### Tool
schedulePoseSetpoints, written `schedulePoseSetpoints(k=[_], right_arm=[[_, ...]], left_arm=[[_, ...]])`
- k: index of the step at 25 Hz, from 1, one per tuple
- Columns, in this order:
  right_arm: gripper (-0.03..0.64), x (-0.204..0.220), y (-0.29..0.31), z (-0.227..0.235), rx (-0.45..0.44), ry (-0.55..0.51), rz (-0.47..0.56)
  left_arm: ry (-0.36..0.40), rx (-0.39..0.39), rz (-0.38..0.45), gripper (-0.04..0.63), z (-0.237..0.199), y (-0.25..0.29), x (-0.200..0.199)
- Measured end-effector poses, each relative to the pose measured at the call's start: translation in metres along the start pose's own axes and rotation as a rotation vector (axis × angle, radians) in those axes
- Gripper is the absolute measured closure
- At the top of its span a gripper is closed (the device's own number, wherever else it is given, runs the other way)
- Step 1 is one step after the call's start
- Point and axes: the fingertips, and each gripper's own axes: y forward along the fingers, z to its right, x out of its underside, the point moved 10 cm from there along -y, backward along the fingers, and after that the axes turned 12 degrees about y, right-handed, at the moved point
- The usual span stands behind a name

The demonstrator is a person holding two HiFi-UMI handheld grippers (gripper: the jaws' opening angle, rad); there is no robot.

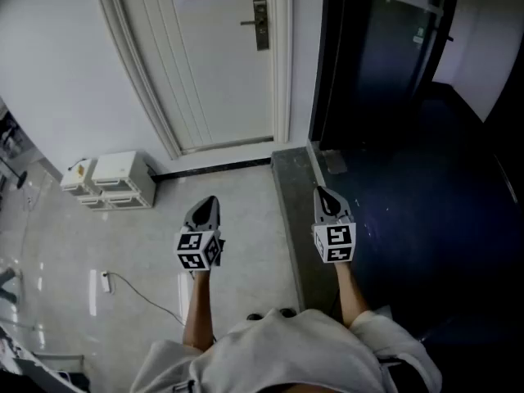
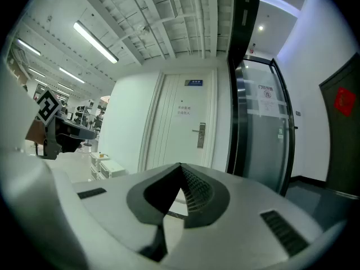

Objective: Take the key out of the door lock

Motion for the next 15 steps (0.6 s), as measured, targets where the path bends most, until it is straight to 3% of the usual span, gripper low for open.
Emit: schedulePoseSetpoints(k=[15], right_arm=[[0.594, 0.005, -0.004, 0.035, -0.031, 0.01, -0.001]], left_arm=[[0.003, -0.005, -0.019, 0.577, 0.037, 0.015, -0.005]])
